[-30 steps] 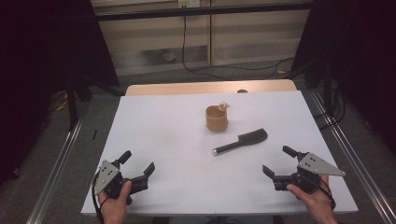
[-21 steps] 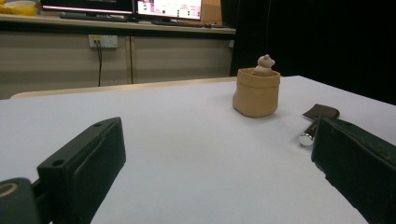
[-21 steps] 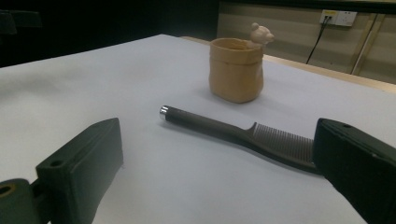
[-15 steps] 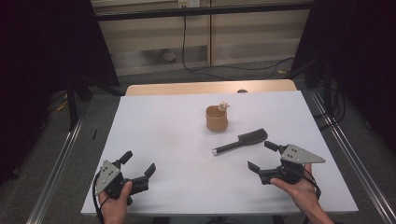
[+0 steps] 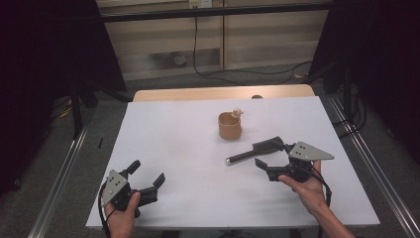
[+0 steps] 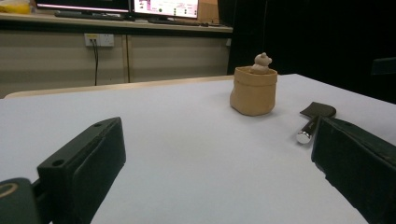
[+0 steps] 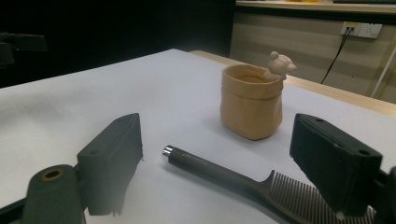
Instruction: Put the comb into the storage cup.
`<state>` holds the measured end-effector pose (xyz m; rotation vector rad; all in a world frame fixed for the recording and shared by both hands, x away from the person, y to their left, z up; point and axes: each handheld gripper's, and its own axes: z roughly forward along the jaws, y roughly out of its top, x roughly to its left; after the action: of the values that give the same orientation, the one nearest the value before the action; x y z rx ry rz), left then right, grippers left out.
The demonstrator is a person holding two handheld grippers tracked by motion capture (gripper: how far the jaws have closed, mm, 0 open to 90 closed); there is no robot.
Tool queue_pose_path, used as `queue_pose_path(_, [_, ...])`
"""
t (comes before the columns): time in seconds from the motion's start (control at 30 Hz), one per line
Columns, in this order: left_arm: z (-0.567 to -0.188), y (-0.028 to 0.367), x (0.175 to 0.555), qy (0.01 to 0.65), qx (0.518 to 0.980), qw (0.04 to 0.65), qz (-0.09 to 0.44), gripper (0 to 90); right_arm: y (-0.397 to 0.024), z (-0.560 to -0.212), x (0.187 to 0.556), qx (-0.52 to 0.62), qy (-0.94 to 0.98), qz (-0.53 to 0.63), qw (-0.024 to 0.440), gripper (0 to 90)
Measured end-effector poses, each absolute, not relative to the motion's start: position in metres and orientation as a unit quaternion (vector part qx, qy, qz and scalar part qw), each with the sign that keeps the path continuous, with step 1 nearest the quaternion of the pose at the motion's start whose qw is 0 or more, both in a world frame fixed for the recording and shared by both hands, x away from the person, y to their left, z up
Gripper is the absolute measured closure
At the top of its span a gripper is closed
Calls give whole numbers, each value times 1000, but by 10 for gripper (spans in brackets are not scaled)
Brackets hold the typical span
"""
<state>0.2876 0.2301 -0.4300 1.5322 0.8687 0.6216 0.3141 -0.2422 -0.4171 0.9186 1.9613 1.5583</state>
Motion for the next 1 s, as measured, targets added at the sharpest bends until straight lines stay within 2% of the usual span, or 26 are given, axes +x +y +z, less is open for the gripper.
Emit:
queue_pose_path(0.07, [-430,230,288,373,660,594,268,30,-242,-417,316,338,715,566,231,181])
queue_pose_path(0.33, [-430,230,288,373,661,594,267,30,-243,-417,331,348,720,560,215,321])
queue_pose_path(0.37, [-430,231,288,373,660,595,267,30,-245,-415,334,350,721,559,215,388])
queue_pose_path(0.4, [-430,231,288,373,660,595,268,30,-245,-415,334,350,721,559,215,388])
queue_pose_path(0.47, [-430,231,288,373,660,595,267,30,-246,-415,339,350,723,557,209,470])
queue_pose_path(0.5, [-430,231,288,372,661,594,268,30,-246,-415,339,350,723,557,209,470])
queue_pose_path(0.53, [-430,231,289,373,659,595,268,30,-246,-416,341,352,726,556,201,539])
queue_pose_path(0.63, [-430,231,289,373,660,594,268,30,-245,-417,343,352,728,555,193,591])
queue_pose_path(0.67, [-430,231,289,371,662,593,269,30,-244,-418,346,349,732,555,185,663])
queue_pose_path(0.77, [-430,231,289,371,662,593,269,30,-243,-418,347,349,733,560,165,746])
queue_pose_path(0.83, [-430,232,288,376,658,595,269,30,-243,-419,347,349,735,557,164,765])
queue_pose_path(0.93, [-430,233,288,375,657,595,271,30,-242,-419,348,344,745,550,156,873])
queue_pose_path(1.0, [-429,234,288,375,657,595,272,30,-241,-418,348,345,746,547,156,890])
